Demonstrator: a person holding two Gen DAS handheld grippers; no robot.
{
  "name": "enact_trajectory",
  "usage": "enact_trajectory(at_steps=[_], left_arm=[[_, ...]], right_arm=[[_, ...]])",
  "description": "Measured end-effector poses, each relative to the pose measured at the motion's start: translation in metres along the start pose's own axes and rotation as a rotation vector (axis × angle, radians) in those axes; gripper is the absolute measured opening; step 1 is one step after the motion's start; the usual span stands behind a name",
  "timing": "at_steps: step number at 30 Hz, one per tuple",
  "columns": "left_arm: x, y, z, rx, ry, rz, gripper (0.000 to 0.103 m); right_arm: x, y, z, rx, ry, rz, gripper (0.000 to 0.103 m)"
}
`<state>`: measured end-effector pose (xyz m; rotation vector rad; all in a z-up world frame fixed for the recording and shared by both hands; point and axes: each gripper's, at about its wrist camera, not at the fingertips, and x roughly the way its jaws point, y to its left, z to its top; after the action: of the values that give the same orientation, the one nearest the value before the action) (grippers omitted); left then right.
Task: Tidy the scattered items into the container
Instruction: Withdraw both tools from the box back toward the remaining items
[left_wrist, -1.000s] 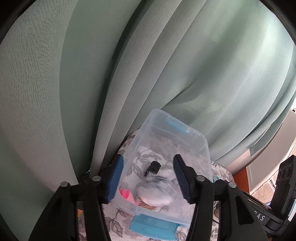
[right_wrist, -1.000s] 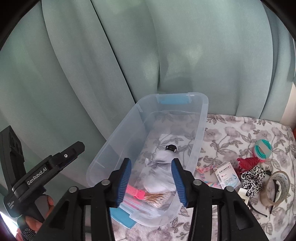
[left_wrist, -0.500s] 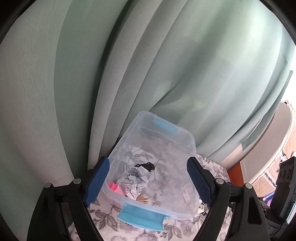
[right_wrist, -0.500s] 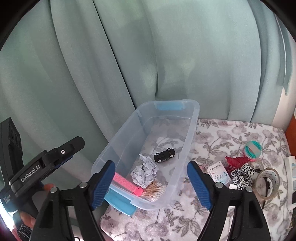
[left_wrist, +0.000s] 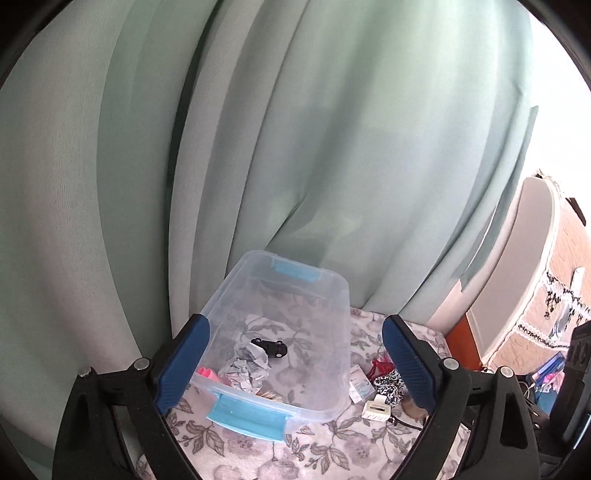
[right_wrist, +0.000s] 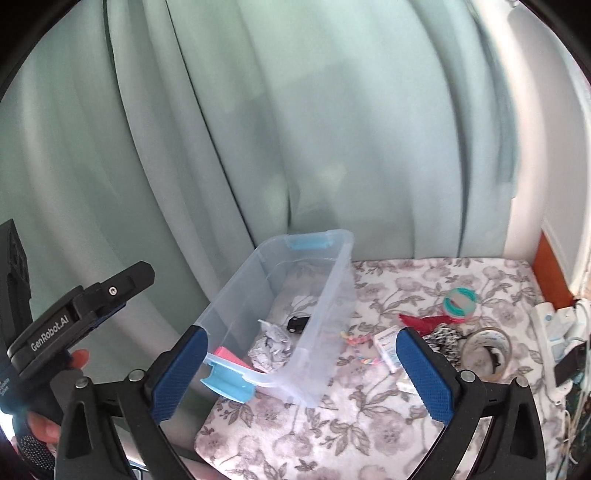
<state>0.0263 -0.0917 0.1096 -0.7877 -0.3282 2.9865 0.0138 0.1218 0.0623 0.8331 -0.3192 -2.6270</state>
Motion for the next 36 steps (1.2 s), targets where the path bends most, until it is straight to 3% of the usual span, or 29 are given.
enact_trajectory(at_steps=[4, 10, 14, 19, 26, 36], left_arm=[[-0.009, -0.030, -0.004, 0.049, 0.005, -0.007, 0.095], [-0.013, -0.071, -0.013, 0.060, 0.033, -0.085, 0.095], [-0.009, -0.094, -0.018, 0.042, 0.057, -0.146, 0.095], [-0.005, -0.127, -0.030, 0.083, 0.090, -0.161, 0.095], [0.017, -0.155, -0.057, 0.168, 0.178, -0.160, 0.095], [0.048, -0.154, -0.083, 0.146, 0.268, -0.165, 0.095]], right_arm=[[-0.027, -0.022, -0.006, 0.026, -0.056, -0.015, 0.103], [-0.063, -0.062, -0.012, 0.095, -0.129, -0.036, 0.103], [-0.083, -0.084, -0.016, 0.126, -0.160, -0.050, 0.103], [-0.099, -0.108, -0.023, 0.162, -0.176, -0.067, 0.103], [-0.099, -0.139, -0.042, 0.208, -0.139, -0.102, 0.103], [-0.079, -0.174, -0.063, 0.287, -0.054, -0.163, 0.103]])
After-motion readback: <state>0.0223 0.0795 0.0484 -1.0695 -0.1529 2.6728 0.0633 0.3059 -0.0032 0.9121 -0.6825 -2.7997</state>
